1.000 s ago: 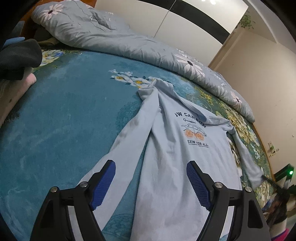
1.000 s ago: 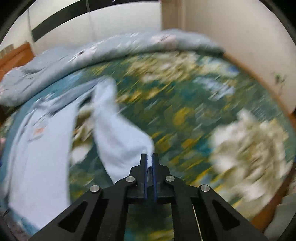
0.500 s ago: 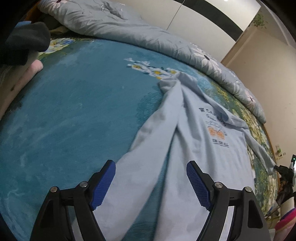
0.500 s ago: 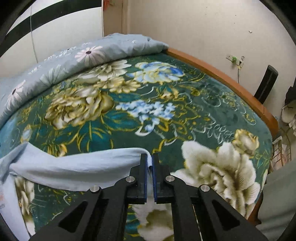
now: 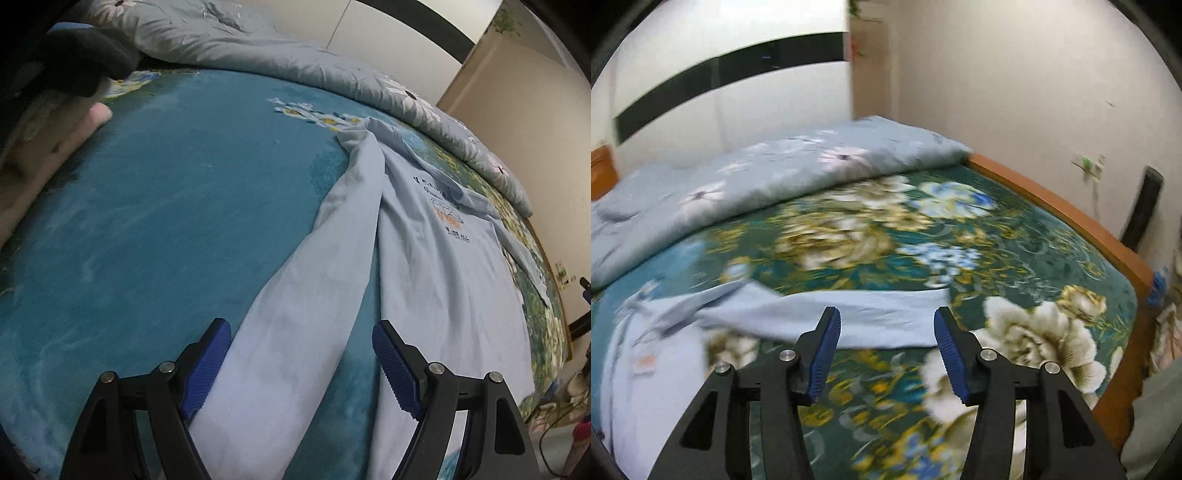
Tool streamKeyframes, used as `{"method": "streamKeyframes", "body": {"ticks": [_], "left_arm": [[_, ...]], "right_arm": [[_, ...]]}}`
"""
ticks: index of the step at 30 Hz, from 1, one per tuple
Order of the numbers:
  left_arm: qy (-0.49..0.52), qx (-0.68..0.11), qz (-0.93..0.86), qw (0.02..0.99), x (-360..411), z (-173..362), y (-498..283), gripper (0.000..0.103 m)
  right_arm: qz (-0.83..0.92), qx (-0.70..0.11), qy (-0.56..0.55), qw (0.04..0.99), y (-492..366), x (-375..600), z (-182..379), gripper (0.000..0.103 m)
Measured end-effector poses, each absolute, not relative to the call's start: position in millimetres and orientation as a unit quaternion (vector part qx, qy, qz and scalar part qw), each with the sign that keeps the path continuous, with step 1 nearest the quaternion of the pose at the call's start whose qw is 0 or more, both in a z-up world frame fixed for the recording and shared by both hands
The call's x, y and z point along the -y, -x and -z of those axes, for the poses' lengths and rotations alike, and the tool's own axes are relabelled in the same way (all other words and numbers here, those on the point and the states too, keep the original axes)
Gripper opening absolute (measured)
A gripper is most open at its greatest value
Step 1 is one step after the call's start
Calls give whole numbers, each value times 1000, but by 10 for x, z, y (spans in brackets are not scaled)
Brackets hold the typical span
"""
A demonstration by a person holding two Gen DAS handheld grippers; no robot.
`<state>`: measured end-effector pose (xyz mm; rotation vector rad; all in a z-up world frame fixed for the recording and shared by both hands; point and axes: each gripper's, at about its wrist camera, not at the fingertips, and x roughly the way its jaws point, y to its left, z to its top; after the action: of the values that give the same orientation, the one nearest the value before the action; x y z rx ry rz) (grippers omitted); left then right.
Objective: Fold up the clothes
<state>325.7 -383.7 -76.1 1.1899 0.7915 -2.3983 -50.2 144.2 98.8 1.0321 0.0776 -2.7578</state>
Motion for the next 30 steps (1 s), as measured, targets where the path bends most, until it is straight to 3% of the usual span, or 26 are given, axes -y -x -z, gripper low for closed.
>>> {"method": "streamKeyframes", "body": {"ticks": [12,13,15,17,18,30], "left_arm": [[-417,-256,849,200,3809,814,-3843,79],[-419,-247,850,202,3772,815,-3830,71],[-418,-237,856,192,3706,808,-3798,41],[-415,-236,861,176,3654,799,-3761,20],[-413,-229,863,179,3642,780,-3741,15],[-308,-168,840,413,4459,-36,-3842,11]], "right_arm": [[901,-44,-371,221,-86,-462,-744,57],[897,-48,-372,232,-125,-355,-720,57],[890,-55,-376,251,-193,-202,-682,57],[885,-62,-378,264,-251,-84,-658,57],[883,-66,-379,269,-279,-35,-648,57],[877,-57,-406,250,-229,-159,-474,57]]}}
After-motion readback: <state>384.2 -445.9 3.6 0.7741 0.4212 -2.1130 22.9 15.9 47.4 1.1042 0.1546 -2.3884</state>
